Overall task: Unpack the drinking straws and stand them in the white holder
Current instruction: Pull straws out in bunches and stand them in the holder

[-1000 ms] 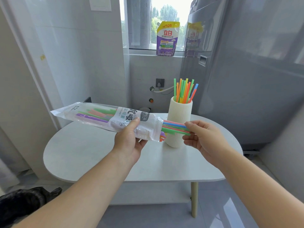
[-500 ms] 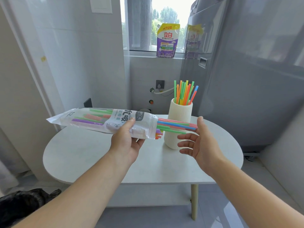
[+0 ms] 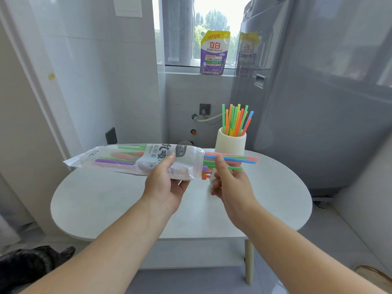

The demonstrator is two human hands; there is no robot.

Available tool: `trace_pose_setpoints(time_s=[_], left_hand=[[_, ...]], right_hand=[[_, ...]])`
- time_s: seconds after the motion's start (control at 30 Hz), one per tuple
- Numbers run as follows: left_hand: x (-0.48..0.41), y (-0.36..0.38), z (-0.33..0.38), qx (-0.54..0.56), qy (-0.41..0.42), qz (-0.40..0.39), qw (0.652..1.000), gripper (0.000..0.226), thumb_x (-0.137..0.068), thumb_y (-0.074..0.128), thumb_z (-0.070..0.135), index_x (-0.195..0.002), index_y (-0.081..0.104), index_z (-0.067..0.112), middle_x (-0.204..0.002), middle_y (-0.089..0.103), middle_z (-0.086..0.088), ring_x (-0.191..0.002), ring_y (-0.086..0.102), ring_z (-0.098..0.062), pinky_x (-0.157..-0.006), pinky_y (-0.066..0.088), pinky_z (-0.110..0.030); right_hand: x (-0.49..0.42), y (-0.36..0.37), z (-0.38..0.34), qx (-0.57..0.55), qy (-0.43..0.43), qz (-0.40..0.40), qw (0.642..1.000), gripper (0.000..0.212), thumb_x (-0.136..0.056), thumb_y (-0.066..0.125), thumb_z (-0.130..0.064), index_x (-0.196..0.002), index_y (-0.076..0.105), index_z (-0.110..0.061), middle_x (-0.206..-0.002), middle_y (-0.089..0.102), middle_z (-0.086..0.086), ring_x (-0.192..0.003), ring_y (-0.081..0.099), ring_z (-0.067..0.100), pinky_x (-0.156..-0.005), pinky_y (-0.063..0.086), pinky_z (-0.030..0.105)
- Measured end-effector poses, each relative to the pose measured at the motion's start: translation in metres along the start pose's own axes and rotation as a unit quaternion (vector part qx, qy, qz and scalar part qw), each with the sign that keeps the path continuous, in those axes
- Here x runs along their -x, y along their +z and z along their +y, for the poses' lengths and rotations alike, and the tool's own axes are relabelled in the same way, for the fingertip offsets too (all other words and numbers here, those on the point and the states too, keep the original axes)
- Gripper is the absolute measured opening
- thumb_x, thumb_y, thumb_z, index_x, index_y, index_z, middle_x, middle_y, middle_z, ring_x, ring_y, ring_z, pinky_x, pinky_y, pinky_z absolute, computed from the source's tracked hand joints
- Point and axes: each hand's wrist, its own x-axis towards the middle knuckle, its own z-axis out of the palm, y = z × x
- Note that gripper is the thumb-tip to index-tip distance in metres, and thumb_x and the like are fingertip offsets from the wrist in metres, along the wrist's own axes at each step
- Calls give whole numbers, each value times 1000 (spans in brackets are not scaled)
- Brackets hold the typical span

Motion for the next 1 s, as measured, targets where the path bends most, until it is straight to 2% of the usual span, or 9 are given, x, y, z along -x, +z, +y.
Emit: trace_pose_setpoints(time_s=[0.1, 0.2, 0.27, 0.37, 0.47, 0.67, 0.83, 0.93, 1.0], left_hand=[[0, 0, -2, -2, -8, -8, 1000, 19, -95, 65, 14, -110, 63, 25, -83, 81, -1, -79, 79, -18, -66, 65, -36], [0, -1, -1, 2, -13, -9, 1000, 23, -94, 66, 15, -115, 63, 25, -85, 81, -2, -81, 79, -19, -60, 64, -34], [1, -2, 0, 8, -13, -9, 1000, 26, -94, 66, 15, -118, 62, 25, -86, 82, -2, -81, 79, -20, -59, 62, -33], [2, -2, 1, 14, -13, -6, 1000, 27, -94, 67, 14, -117, 62, 26, -84, 82, -1, -80, 79, -19, -59, 63, -33], [3, -1, 2, 11, -17, -8, 1000, 23, -94, 67, 15, -115, 64, 24, -84, 81, -1, -79, 79, -19, -61, 64, -34], [4, 0, 4, 7, -20, -1, 1000, 19, -94, 68, 16, -111, 65, 24, -85, 81, -2, -87, 79, -21, -71, 65, -37], [4, 0, 6, 1, -20, 1, 1000, 17, -94, 67, 18, -110, 66, 23, -85, 81, -1, -80, 79, -19, -67, 65, -34], [3, 0, 6, -2, -17, 9, 1000, 22, -95, 67, 18, -116, 65, 24, -87, 81, 0, -84, 77, -19, -63, 64, -32], [2, 0, 7, -1, -12, 19, 1000, 28, -94, 68, 17, -121, 64, 24, -91, 81, -1, -85, 78, -19, -60, 63, -32]], right_hand=[[-3, 11, -6, -48, 19, 47, 998, 32, -92, 58, -56, -105, 65, -28, -51, 55, -11, -48, 50, 6, -58, 51, 25], [-5, 17, -12, -84, 15, 71, 994, 26, -94, 56, -54, -104, 68, -34, -62, 58, -9, -54, 52, 8, -57, 52, 23], [-7, 18, -16, -103, 19, 79, 991, 24, -97, 55, -51, -101, 70, -33, -63, 57, -8, -55, 51, 9, -56, 51, 23], [-8, 15, -21, -114, 33, 97, 988, 20, -97, 58, -46, -95, 67, -28, -60, 54, -5, -44, 49, 5, -56, 49, 23], [-9, 10, -25, -113, 31, 107, 987, 18, -96, 61, -42, -93, 64, -25, -59, 57, -4, -43, 53, 5, -59, 52, 24], [-10, -4, -33, -108, 10, 119, 987, 15, -95, 62, -41, -93, 63, -27, -86, 73, -3, -80, 71, 15, -69, 56, 29], [-7, -13, -41, -153, 40, 86, 984, 15, -95, 65, -36, -99, 63, -21, -79, 76, -4, -70, 76, 9, -56, 57, 22], [-7, -16, -43, -154, 28, 79, 985, 15, -97, 63, -35, -100, 63, -20, -68, 77, -8, -69, 77, 10, -55, 58, 23], [-7, -17, -45, -151, 22, 75, 985, 16, -97, 62, -35, -101, 63, -19, -69, 77, -8, -70, 77, 10, -56, 58, 23]])
